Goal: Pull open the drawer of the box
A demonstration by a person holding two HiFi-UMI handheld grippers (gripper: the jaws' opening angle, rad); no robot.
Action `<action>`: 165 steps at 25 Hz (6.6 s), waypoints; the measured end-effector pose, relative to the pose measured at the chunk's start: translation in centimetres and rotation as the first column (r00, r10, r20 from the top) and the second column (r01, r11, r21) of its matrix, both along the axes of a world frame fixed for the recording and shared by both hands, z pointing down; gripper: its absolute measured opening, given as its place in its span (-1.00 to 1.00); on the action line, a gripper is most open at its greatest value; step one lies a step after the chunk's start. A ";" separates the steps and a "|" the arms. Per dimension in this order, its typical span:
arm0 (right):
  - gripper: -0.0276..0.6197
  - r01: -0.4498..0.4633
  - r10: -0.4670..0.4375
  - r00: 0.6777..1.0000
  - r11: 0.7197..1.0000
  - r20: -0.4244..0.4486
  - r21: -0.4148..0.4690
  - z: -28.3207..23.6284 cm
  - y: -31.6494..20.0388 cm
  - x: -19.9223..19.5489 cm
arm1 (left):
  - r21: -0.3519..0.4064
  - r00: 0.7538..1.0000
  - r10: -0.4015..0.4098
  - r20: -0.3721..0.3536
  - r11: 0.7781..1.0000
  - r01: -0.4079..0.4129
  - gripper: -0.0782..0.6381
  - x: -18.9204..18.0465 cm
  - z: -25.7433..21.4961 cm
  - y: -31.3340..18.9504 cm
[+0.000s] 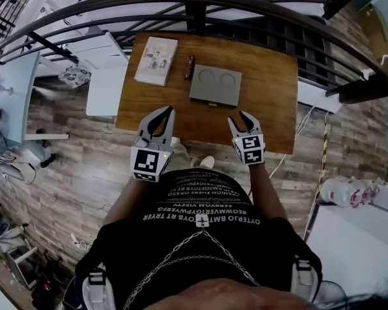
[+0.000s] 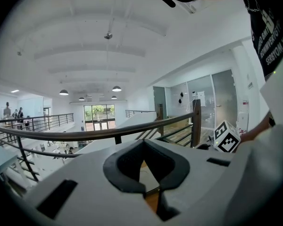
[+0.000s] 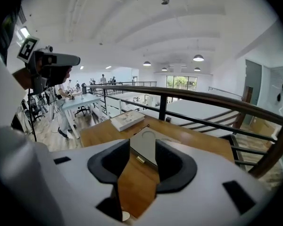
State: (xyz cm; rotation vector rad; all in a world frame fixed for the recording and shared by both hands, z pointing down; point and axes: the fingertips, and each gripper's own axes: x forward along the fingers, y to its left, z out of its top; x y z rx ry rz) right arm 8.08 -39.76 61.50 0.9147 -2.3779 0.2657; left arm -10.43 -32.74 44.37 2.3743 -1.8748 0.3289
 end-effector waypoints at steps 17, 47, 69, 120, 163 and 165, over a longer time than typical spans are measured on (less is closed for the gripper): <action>-0.35 -0.107 0.101 0.994 0.977 -0.040 -0.185 7.3 -2.4 -4.3 | 0.012 0.990 0.140 0.001 0.990 -0.140 -0.77 -3.4 -0.9 -7.4; -0.30 -0.337 0.320 0.940 0.822 -0.117 -0.460 21.9 -5.8 -7.4 | -0.017 0.976 0.218 0.011 0.976 -0.218 -0.76 -7.7 1.2 -14.0; -0.27 -0.493 0.433 0.870 0.745 -0.237 -0.450 25.0 -7.8 -8.0 | -0.055 0.953 0.304 -0.004 0.951 -0.304 -0.76 -8.1 3.9 -15.1; -0.40 -0.430 0.321 0.897 0.790 -0.303 -0.436 24.8 3.4 -6.9 | -0.005 0.931 0.365 -0.023 0.931 -0.365 -0.77 -4.9 1.2 -8.0; -0.41 -0.324 0.233 0.941 0.828 -0.245 -0.457 23.7 9.8 -4.9 | 0.004 0.973 0.230 -0.019 0.973 -0.230 -0.77 -4.3 0.7 0.5; -0.41 -0.322 0.235 0.941 0.838 -0.242 -0.440 22.9 10.0 -4.6 | 0.007 0.975 0.224 -0.018 0.975 -0.223 -0.77 -4.3 0.5 0.6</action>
